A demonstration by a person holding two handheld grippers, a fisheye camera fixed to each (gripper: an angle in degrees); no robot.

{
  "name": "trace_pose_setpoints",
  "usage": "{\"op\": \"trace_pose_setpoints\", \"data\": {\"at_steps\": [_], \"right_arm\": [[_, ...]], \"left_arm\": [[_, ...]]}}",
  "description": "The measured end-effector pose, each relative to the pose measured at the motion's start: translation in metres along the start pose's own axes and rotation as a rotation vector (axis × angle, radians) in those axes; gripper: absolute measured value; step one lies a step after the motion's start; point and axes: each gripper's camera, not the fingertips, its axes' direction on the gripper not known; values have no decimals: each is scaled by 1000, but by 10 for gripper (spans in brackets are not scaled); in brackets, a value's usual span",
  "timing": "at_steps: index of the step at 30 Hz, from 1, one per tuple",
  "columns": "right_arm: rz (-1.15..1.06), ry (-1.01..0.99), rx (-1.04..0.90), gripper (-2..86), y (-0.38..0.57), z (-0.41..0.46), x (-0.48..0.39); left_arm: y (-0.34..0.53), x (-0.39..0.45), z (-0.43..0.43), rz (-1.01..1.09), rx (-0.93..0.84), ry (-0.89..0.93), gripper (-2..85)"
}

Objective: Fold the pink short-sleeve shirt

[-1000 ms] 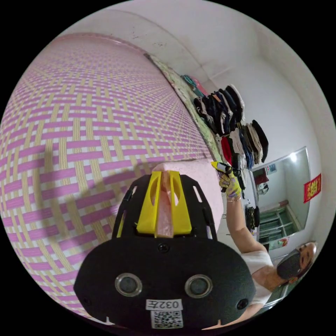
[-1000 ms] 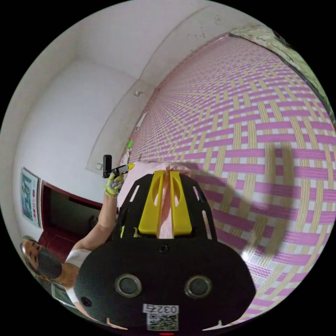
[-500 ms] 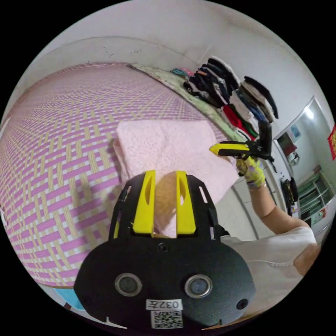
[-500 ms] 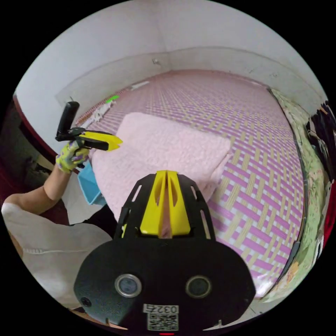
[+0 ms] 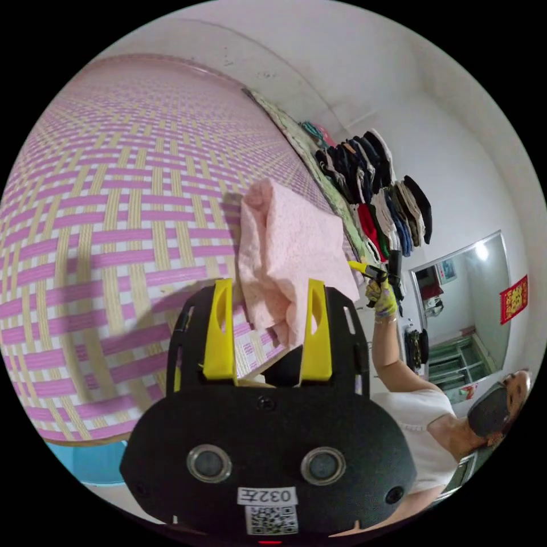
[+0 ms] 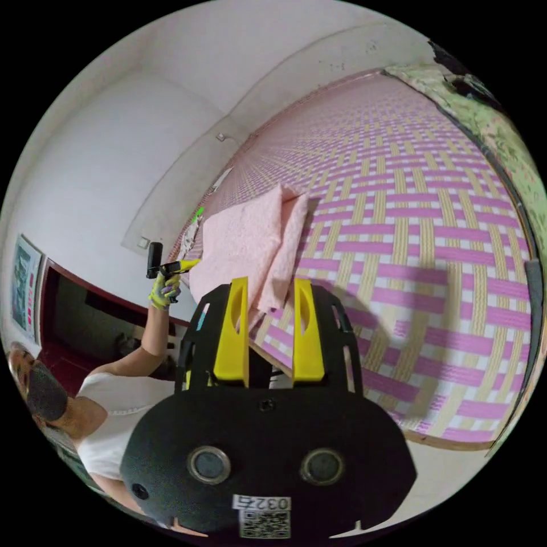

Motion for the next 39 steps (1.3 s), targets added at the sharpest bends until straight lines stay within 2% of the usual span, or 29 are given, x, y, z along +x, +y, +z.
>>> {"op": "trace_pose_setpoints", "data": {"at_steps": [7, 10, 15, 19, 21, 25, 28, 32, 36, 39], "right_arm": [[1, -112, -92, 153, 6, 24, -4], [-36, -88, -130, 147, 13, 40, -23], [-117, 1, -166, 80, 37, 62, -47], [-133, -85, -117, 52, 52, 49, -41], [-161, -138, -51, 48, 59, 17, -39], [-196, -177, 29, 44, 59, -46, -38], [-259, -89, 129, 42, 49, -121, -51], [-413, 129, 340, 43, 41, -254, -107], [-525, 281, 624, 43, 57, -394, -170], [-400, 387, 733, 45, 64, -474, -177]], "left_arm": [[-10, 10, 13, 21, -30, 22, 169], [-7, 13, 18, 25, -42, 50, 164], [16, 13, 30, 27, -54, 82, 101], [29, 1, 23, -18, 16, 217, 39], [26, 8, 14, -4, 51, 385, 17], [-10, 54, 20, 67, 20, 463, 8], [-60, 105, 30, 121, 15, 543, 2], [-135, 232, 18, 367, 94, 563, 0], [-192, 378, 3, 630, 243, 694, 4], [-229, 460, 35, 654, 245, 738, 15]]}}
